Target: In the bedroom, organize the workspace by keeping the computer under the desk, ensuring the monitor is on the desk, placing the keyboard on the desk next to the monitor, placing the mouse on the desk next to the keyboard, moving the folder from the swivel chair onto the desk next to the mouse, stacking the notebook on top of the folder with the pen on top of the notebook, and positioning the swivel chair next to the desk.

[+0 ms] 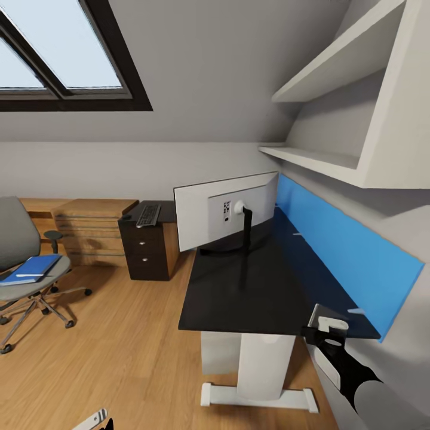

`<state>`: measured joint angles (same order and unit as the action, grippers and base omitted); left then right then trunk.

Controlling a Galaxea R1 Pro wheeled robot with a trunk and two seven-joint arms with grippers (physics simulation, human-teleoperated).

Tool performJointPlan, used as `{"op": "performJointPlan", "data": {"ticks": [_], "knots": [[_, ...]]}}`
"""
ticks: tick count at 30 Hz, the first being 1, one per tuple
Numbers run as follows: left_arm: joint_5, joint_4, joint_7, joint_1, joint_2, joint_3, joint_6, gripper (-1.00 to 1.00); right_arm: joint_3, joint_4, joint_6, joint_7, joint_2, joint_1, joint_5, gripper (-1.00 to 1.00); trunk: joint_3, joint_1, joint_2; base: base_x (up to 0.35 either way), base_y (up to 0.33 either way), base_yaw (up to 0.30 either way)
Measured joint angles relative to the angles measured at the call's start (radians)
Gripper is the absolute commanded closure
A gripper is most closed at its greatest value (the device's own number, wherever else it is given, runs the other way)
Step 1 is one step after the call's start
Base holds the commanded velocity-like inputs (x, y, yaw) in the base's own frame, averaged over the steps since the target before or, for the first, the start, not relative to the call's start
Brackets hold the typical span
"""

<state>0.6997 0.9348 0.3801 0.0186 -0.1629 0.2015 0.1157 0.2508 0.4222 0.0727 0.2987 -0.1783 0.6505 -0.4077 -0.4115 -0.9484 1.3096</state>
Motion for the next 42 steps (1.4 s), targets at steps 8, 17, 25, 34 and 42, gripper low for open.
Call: {"op": "performJointPlan", "data": {"ticks": [8,17,25,34,42], "knots": [[0.000,0.000,0.000,0.000,0.000,0.000,0.000,-1.00,0.000,0.000,-0.001,0.000,0.000,0.000,0.000,-1.00,0.025,0.031,-0.056,0.000,0.000,0.000],[0.000,0.000,0.000,0.000,0.001,0.001,0.000,-1.00,0.000,0.003,-0.002,0.000,0.000,0.000,0.000,-1.00,0.053,0.065,-0.119,0.000,0.000,0.000],[0.000,0.000,0.000,0.000,0.002,0.001,0.000,-1.00,-0.001,0.008,-0.003,-0.001,-0.001,0.000,0.000,-1.00,0.078,0.096,-0.175,0.000,0.000,0.000],[0.000,-0.001,0.000,0.000,0.002,0.003,0.000,-1.00,-0.002,0.235,0.041,0.001,-0.008,-0.010,0.001,-1.00,0.107,0.130,-0.238,0.000,0.000,0.000],[0.000,-0.001,0.000,0.000,0.002,0.003,0.000,-1.00,-0.016,0.562,0.237,0.002,-0.062,-0.134,-0.096,-1.00,0.129,0.157,-0.287,0.000,0.000,0.000]]}}
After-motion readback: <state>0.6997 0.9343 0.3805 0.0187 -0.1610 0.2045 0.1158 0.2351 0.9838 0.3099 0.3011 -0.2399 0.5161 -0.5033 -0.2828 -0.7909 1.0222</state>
